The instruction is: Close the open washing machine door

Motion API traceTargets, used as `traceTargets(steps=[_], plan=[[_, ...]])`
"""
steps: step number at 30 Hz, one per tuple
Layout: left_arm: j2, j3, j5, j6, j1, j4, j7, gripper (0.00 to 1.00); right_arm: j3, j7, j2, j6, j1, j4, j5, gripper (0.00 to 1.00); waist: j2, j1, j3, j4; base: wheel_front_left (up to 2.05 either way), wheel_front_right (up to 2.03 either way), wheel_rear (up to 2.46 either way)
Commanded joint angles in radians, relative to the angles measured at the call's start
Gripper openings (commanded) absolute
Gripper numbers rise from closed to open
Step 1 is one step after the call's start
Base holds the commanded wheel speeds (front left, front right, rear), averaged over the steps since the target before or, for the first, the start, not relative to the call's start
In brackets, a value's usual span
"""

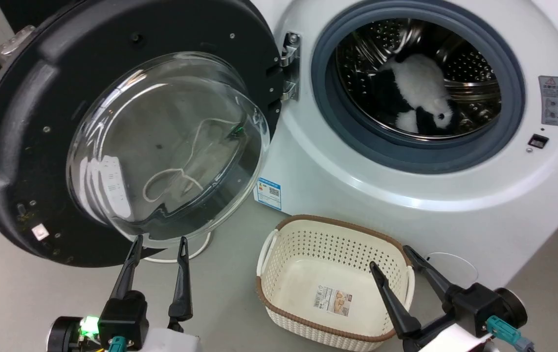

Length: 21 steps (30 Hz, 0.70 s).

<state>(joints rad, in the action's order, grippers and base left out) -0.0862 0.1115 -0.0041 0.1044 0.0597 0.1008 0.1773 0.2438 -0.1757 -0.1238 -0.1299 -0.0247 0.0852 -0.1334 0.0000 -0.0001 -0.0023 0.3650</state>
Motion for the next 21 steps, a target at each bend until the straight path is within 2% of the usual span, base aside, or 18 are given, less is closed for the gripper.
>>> traceTargets(steps=[1,2,3,4,5,12,13,17,19,21], plan=[[-0.005,0.004,-0.012,0.008,0.015,0.004,0.011,1.0,0.01,-0.013,-0.006,-0.001,-0.008,0.004,-0.009,1.0,0.0,0.0001,-0.001,0.008,0.0,0.0,0.0],[-0.005,0.004,-0.012,0.008,0.015,0.004,0.011,1.0,0.01,-0.013,-0.006,-0.001,-0.008,0.004,-0.009,1.0,0.0,0.0001,-0.001,0.008,0.0,0.0,0.0],[-0.004,0.007,-0.018,0.003,0.015,0.009,0.015,0.23,0.013,-0.017,-0.008,-0.001,-0.005,0.005,-0.012,1.0,0.0,0.0001,-0.002,0.016,0.0,0.0,0.0],[-0.004,0.007,-0.018,0.003,0.015,0.009,0.015,0.23,0.013,-0.017,-0.008,-0.001,-0.005,0.005,-0.012,1.0,0.0,0.0001,-0.002,0.016,0.0,0.0,0.0],[-0.003,0.008,-0.023,0.001,0.014,0.015,0.017,0.0,0.014,-0.019,-0.009,-0.001,-0.003,0.006,-0.014,1.0,0.0,0.0001,-0.002,0.021,0.0,0.0,0.0],[0.014,-0.026,-0.076,-0.017,-0.007,0.103,0.032,0.0,-0.007,-0.034,-0.01,-0.001,0.023,0.001,-0.022,1.0,0.0,0.0001,0.018,0.052,0.0,0.0,0.0],[0.022,-0.073,-0.124,-0.032,-0.038,0.151,0.038,0.0,-0.022,-0.04,-0.011,-0.001,0.041,-0.003,-0.027,1.0,0.0,0.0001,0.037,0.065,0.0,0.0,0.0],[0.028,-0.173,-0.204,-0.063,-0.111,0.191,0.046,0.0,-0.033,-0.048,-0.021,-0.001,0.059,-0.023,-0.022,1.0,0.0,0.0001,0.079,0.068,0.0,0.0,0.0],[0.008,-0.241,-0.224,-0.081,-0.162,0.2,0.051,0.0,-0.027,-0.052,-0.035,-0.001,0.053,-0.031,-0.02,1.0,0.0,0.0001,0.107,0.057,0.0,0.0,0.0],[-0.009,-0.33,-0.295,-0.091,-0.226,0.177,0.055,0.0,-0.017,-0.056,-0.05,-0.001,0.043,-0.037,-0.021,1.0,0.0,0.0001,0.134,0.044,0.0,0.0,0.0]])
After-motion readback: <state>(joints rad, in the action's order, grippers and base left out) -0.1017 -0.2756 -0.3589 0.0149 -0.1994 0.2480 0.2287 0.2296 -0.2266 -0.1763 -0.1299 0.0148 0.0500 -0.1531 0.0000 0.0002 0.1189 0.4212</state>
